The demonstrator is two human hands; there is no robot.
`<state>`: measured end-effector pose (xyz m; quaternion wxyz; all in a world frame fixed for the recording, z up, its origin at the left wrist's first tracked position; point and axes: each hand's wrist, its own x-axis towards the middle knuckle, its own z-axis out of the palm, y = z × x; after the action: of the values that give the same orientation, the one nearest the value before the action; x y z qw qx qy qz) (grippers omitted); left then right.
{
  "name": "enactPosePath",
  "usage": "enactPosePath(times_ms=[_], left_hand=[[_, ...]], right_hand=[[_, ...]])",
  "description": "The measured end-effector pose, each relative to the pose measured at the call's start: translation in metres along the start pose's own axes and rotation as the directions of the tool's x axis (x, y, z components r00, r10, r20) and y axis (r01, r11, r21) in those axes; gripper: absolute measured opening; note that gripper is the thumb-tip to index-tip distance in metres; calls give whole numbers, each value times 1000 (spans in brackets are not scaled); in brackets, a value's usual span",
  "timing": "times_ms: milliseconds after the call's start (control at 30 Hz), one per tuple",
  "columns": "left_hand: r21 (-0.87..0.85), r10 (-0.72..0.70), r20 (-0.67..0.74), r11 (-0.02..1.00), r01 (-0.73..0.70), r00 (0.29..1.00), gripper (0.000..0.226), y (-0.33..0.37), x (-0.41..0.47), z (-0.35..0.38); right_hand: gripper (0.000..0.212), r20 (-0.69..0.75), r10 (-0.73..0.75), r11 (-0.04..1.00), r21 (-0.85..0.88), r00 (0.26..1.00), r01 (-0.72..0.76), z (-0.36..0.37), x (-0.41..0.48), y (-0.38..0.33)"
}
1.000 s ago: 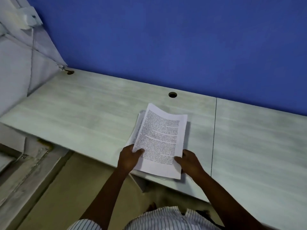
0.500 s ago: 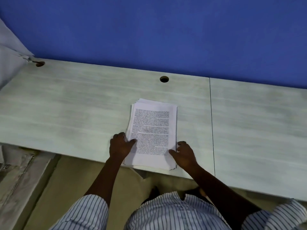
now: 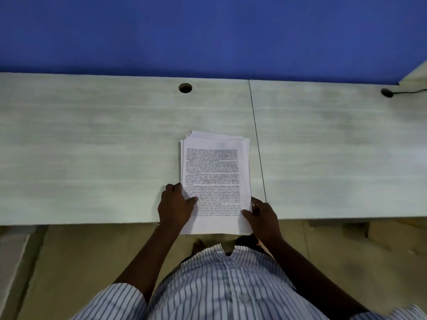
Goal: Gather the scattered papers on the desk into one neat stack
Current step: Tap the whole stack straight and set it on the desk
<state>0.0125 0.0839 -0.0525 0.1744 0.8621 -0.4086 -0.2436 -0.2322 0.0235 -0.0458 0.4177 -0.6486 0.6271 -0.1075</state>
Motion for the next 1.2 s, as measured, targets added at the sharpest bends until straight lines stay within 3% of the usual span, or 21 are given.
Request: enactPosePath(times_ms=[167, 300, 367, 433, 600, 700, 900, 967, 1067, 1200], left_hand=[[46, 83, 66, 995, -86, 994, 47, 16, -18, 19], [18, 120, 136, 992, -123, 983, 41, 28, -22, 25], [0, 121, 161, 992, -122, 980, 38, 35, -23, 25], [-36, 119, 182, 993, -115, 976, 31, 37, -20, 23], [-102, 138, 192, 988, -120, 972, 18, 38, -2, 9], [-102, 138, 237, 988, -117, 962, 23, 39, 4, 4], [-245, 58, 260, 969, 8, 964, 17, 38, 5, 6], [-375, -21, 314, 916, 144, 949, 22, 42, 9, 0], [-576, -107, 410, 740, 348, 906, 34, 53, 19, -19], [-790, 108, 533, 420, 447, 839, 36, 71, 36, -44]], right_hand=[[23, -166, 226, 956, 225, 960, -186, -11, -26, 38], [30, 7, 471, 718, 577, 882, -388, -12, -28, 60], [28, 101, 448, 688, 596, 888, -415, -20, -28, 63], [39, 244, 388, 650, 612, 889, -451, -29, -23, 59], [51, 549, 135, 571, 637, 825, -518, -54, 1, 35], [58, 571, 82, 613, 617, 817, -493, -63, 26, 24], [42, 502, 92, 748, 534, 860, -393, -74, 53, 2], [38, 490, 55, 770, 534, 870, -349, -83, 59, -6], [37, 500, -39, 764, 573, 865, -297, -97, 65, -23], [38, 544, -143, 721, 629, 827, -289, -108, 76, -47]])
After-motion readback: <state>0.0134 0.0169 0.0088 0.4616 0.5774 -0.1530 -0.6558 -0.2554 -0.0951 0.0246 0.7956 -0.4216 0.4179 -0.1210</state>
